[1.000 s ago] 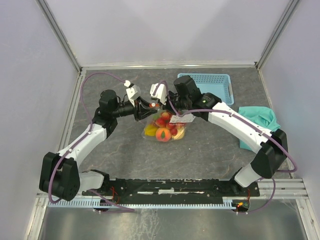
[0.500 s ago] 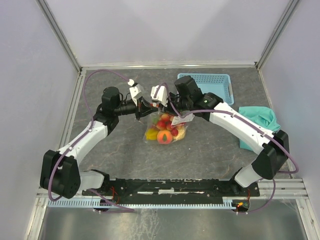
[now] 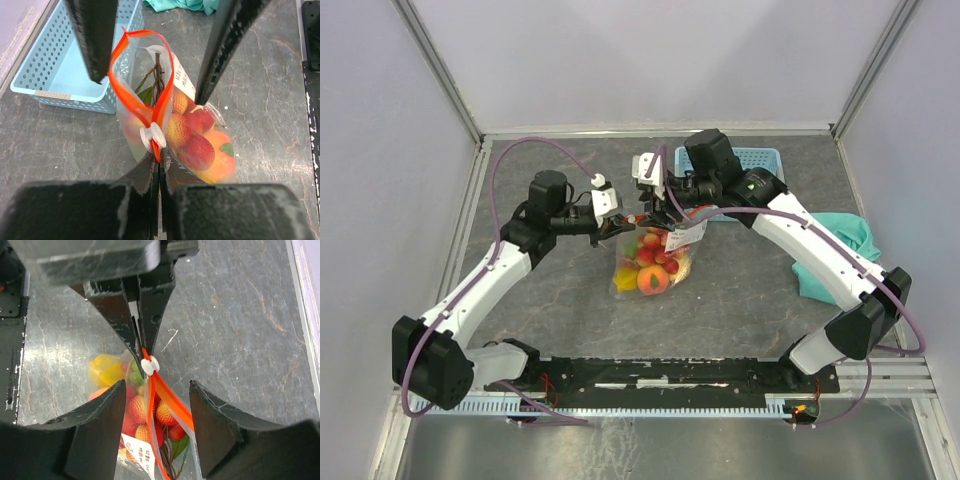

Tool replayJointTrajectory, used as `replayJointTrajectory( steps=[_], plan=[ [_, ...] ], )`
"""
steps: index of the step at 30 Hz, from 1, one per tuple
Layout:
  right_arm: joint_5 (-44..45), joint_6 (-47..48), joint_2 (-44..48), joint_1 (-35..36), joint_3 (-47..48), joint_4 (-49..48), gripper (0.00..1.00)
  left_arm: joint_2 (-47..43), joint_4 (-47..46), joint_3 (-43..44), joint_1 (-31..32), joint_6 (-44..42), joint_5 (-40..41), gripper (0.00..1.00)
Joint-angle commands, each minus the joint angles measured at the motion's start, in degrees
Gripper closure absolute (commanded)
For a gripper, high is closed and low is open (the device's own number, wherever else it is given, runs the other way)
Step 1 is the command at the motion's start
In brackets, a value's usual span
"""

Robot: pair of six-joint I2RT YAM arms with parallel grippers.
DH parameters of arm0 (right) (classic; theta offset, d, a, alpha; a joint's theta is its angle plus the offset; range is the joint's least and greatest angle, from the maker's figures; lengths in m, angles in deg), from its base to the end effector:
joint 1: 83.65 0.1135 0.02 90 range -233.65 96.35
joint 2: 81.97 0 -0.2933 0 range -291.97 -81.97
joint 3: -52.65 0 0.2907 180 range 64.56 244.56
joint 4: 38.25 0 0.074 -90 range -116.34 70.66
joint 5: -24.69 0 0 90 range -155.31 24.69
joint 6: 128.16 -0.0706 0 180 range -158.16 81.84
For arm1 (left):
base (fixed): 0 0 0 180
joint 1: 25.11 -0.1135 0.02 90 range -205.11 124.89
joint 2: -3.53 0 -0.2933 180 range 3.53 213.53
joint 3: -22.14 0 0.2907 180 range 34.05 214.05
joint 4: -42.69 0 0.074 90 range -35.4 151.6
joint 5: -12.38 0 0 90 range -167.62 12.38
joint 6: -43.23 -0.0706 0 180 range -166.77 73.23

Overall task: Place the food in the zip-top bag and seal the zipper
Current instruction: Zip the zipper food storage bag at the center of the board.

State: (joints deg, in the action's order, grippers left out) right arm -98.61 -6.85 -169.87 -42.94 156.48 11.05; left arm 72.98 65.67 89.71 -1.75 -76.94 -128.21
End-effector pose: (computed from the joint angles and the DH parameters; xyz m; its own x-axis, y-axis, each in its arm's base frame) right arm 0.2778 0.2902 0.4132 0.1077 -0.4803 -0.8704 -0.9794 0.0994 -0.1760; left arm 0.2679 -0.1751 0.3286 0.1163 0.2973 -0.9477 0.9680 0.1798 0.1752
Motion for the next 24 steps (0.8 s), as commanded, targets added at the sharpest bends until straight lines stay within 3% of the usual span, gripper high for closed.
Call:
replayJointTrajectory(
  steps=[1, 13, 24],
  plan=[
    [-8.9, 0.9, 0.1, -0.7, 3.8, -0.6, 0.40, -2.5, 1.1, 2.7, 1.3, -6.5, 0.6, 0.97],
    [-17.1, 5.4, -6.4, -0.9, 8.7, 4.7, 0.48, -4.0, 1.2, 2.4, 2.8, -7.7, 1.4, 0.97],
    [-17.2, 8.9, -10.1, -1.0, 12.0, 10.8, 0.60, -3.4, 1.4, 2.6, 3.2, -8.2, 2.1, 0.97]
  ],
)
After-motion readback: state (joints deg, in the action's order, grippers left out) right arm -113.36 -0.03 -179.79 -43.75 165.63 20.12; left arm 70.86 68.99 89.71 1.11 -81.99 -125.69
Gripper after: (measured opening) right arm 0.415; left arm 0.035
